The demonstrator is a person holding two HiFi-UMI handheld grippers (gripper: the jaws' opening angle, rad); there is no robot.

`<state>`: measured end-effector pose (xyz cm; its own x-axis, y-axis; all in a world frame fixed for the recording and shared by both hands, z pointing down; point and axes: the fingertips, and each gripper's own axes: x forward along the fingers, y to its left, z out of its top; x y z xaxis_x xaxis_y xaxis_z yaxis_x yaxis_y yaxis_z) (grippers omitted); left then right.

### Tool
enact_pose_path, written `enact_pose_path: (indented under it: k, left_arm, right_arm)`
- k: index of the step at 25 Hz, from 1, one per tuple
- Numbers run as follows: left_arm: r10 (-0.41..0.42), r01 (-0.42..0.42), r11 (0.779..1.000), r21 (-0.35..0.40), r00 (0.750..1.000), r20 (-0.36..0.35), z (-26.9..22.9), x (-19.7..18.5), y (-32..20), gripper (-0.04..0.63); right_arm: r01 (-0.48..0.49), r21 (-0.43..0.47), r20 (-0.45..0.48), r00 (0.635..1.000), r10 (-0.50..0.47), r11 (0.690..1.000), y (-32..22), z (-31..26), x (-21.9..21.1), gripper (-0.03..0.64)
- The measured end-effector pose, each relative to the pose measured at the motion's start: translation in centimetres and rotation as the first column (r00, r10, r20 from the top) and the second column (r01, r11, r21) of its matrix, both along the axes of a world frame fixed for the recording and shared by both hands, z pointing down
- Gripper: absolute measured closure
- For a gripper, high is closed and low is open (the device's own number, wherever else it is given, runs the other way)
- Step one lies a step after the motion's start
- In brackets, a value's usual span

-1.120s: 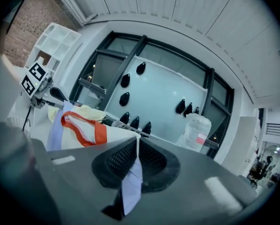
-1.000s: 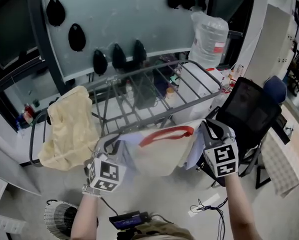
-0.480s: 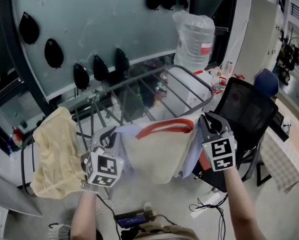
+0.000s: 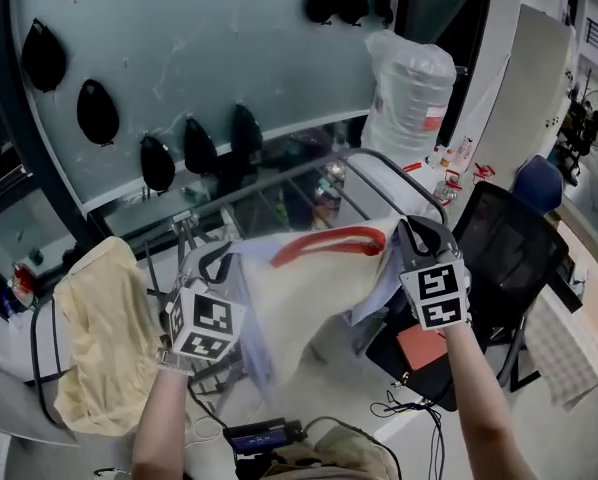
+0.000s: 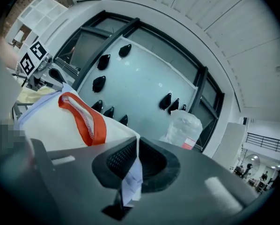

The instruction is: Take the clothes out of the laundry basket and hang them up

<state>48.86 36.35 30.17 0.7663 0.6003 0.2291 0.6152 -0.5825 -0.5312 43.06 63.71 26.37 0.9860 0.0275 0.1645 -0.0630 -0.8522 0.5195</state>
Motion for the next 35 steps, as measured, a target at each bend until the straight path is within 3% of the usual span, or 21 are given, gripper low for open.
enact_pose_path:
  k: [7, 15, 27, 31, 35]
  left_arm:
    - [-0.08, 0.081, 0.996, -0.025, 0.996, 0.04, 1.2, 6.3, -0.4, 0.589]
    - [-0.182, 0.181, 0.983, 0.026, 0.981, 0.065, 2.3, 14.6, -0.1, 0.589]
    - [-0.401, 0.399, 0.916, 0.039, 0.912, 0.091, 4.8, 26.0, -2.8, 0.589]
    - [-0.438, 0.433, 0.899, 0.07, 0.895, 0.085, 5.6, 29.5, -3.4, 0.589]
    - [-0.473, 0.466, 0.881, 0.083, 0.872, 0.125, 7.4, 32.5, -4.2, 0.589]
  right_arm:
    - [0.054, -0.005, 0.044, 0.998, -0.054, 0.999, -0.3, 1.2, 7.9, 0.601]
    - [0.155, 0.036, 0.09, 0.983, -0.158, 0.987, 0.5, 3.1, 18.8, 0.601]
    - [0.353, 0.039, 0.165, 0.92, -0.354, 0.935, -1.9, 6.5, 33.9, 0.601]
    - [0.375, 0.06, 0.184, 0.907, -0.38, 0.925, -2.5, 7.9, 37.7, 0.601]
    - [0.39, 0.086, 0.225, 0.889, -0.399, 0.917, -3.5, 10.4, 40.9, 0.601]
